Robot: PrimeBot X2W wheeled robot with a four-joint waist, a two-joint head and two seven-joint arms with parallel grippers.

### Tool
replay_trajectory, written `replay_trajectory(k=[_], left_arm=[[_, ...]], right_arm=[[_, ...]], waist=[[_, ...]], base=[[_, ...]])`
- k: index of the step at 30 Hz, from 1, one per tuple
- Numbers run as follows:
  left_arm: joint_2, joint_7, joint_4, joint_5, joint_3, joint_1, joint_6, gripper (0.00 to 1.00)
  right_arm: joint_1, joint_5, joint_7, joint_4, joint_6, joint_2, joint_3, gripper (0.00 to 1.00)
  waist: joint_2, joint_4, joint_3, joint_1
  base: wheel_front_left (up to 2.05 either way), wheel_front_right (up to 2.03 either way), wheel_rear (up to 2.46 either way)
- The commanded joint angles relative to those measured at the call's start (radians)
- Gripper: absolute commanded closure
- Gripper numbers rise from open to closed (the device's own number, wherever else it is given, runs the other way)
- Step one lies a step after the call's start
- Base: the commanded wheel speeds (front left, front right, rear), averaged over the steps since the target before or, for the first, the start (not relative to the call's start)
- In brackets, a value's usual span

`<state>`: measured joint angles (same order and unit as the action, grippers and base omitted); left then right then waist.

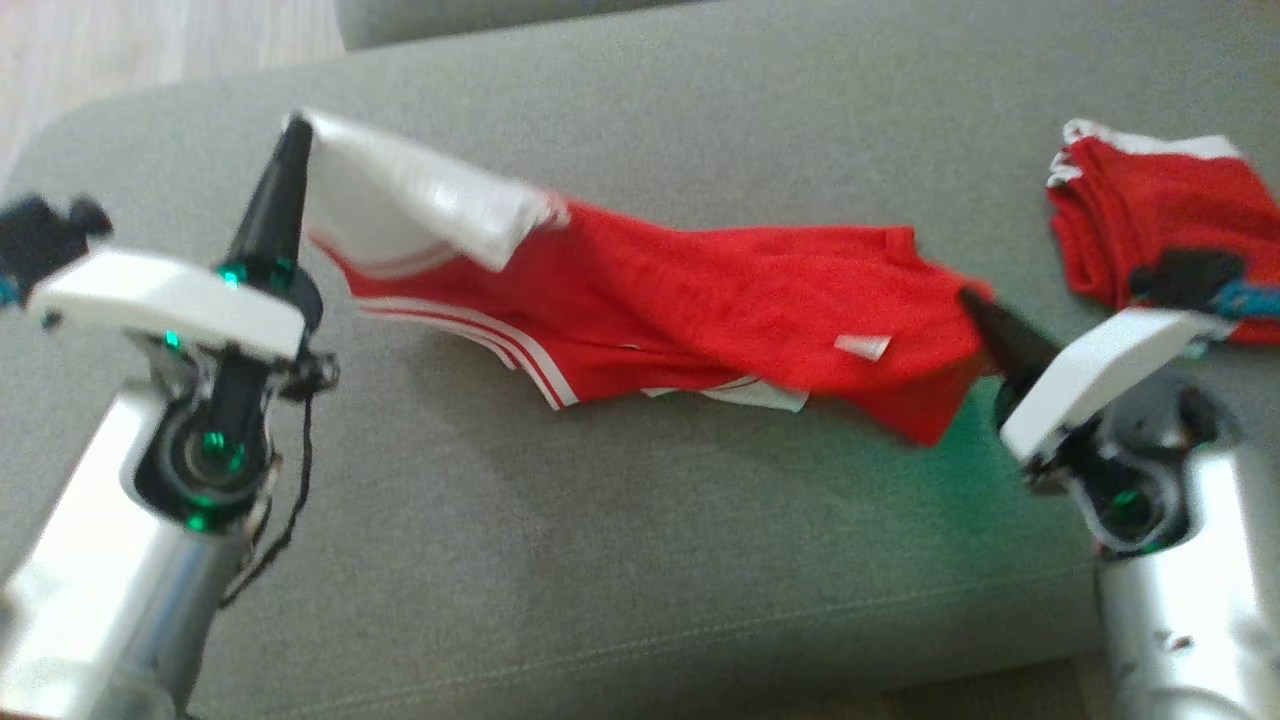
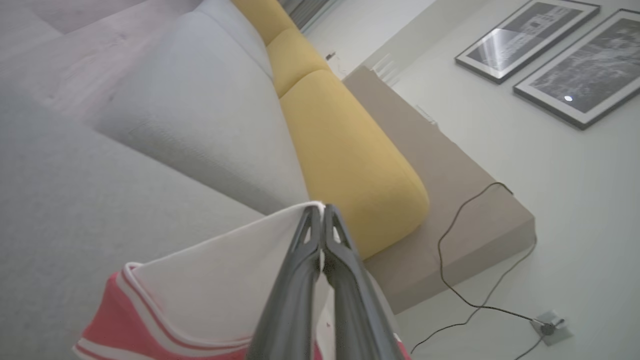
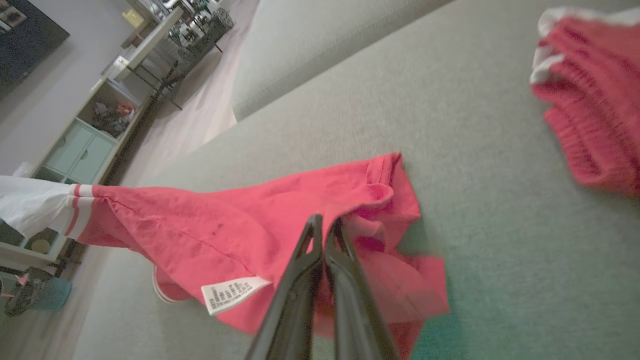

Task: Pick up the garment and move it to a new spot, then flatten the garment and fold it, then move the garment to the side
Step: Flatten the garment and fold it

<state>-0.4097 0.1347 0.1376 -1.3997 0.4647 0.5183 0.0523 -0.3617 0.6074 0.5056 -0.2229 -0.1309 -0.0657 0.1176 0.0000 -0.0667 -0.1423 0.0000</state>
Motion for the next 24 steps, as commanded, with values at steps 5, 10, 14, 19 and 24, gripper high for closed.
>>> replay_trajectory(k=[5,10,14,19,24], left_arm=[[-0.039,0.068,-0.026,0.038,-0.050,0.001,-0.023,1.00],[-0.024,0.100,-0.027,0.052,-0.076,-0.036,-0.042,1.00],[-0.013,0.116,-0.037,0.056,-0.120,-0.079,-0.052,1.00],[-0.002,0.124,-0.049,0.055,-0.199,-0.137,-0.062,1.00],[0.006,0.126,-0.053,0.069,-0.243,-0.169,-0.069,1.00]], right_arm=[[0.032,-0.052,-0.160,0.008,0.000,-0.001,-0.052,0.00],[0.224,-0.048,-0.261,0.127,0.000,-0.005,-0.065,0.00],[0.403,-0.021,-0.313,0.275,0.000,0.006,-0.096,0.00],[0.516,-0.015,-0.363,0.400,0.000,0.013,-0.186,0.00],[0.491,-0.046,-0.395,0.388,0.000,0.014,-0.207,0.00]], waist=[[0.0000,0.031,-0.075,0.0000],[0.0000,0.056,-0.095,0.0000],[0.0000,0.058,-0.107,0.0000],[0.0000,0.034,-0.121,0.0000],[0.0000,0.015,-0.125,0.0000]], base=[[0.00,0.00,0.00],[0.00,0.00,0.00],[0.00,0.00,0.00],[0.00,0.00,0.00],[0.00,0.00,0.00]])
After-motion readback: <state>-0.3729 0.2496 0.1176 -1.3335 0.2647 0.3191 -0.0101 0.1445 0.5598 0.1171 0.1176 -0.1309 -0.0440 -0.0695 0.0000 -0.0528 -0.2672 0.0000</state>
